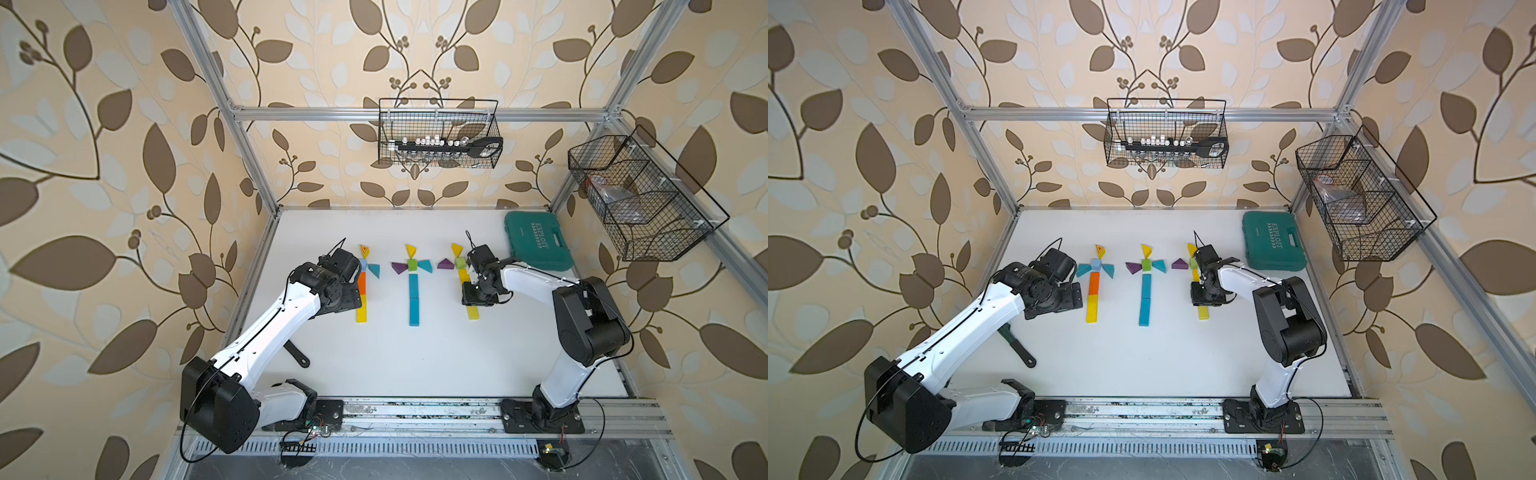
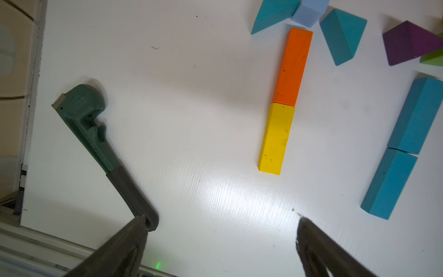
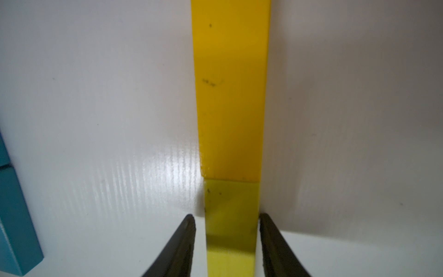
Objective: Assemble a small pinwheel with building blocks
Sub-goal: Assemble the building block at the center of the board, then reset both arms
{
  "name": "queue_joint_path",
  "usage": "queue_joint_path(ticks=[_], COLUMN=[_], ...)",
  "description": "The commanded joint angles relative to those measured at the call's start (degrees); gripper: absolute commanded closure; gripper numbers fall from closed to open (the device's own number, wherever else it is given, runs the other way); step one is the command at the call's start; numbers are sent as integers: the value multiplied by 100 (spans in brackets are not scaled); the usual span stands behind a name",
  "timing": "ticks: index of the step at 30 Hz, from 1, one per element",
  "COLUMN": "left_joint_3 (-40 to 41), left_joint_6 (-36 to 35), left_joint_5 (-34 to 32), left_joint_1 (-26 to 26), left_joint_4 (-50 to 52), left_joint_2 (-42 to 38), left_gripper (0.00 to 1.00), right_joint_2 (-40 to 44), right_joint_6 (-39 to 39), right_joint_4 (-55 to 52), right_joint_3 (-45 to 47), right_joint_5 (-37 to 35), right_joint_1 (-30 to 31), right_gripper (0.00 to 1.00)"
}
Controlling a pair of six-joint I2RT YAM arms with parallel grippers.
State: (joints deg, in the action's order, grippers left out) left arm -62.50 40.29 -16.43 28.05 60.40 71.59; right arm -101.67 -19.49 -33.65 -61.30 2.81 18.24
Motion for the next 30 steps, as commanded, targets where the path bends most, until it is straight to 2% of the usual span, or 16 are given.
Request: queue_joint_path(ticks=[1,4,12,14,18,20,21,23,27,30], left_joint_3=[-68,-52,-32,-51,-150,-228,-268,-316,-322,116], left_joint_6=[-54,-23,-5,-10,33,132,207,308,417,382], left_joint_5=[-19,-7,-23,-44,-243,-526,-772,-1379,-2832,-3664], left_joint_1=[-72,-70,-72,-71,-80,-103,-135,-168,-213,-240], left_joint_4=[160,174,208,226,253,294,298,276,44,-635], left_joint_2=[-80,-110,-164,-156,-140,-145,-171,-214,-135,-56], left_gripper=[1,1,1,1,1,1,1,1,1,1], right_joint_2=[-49,-45,38,137,576,916,1115,1519,2476,3196], right_joint_6=[-82,-140,-207,-204,-117,-56,-22,25,183,420], right_joint_4=[-60,7,-142,-288,-603,-685,-711,-669,32,1155], right_joint_3=[-131,-119,-180,-282,-494,-556,-578,-563,-81,805], right_joint_5=[107,246,-21,-121,-280,-308,-372,-548,-1275,-1967], right_joint_1=[1,3,-9,-13,-110,-193,-247,-378,-705,-926], right_gripper=[54,54,53,49,46,41,34,1,0,0])
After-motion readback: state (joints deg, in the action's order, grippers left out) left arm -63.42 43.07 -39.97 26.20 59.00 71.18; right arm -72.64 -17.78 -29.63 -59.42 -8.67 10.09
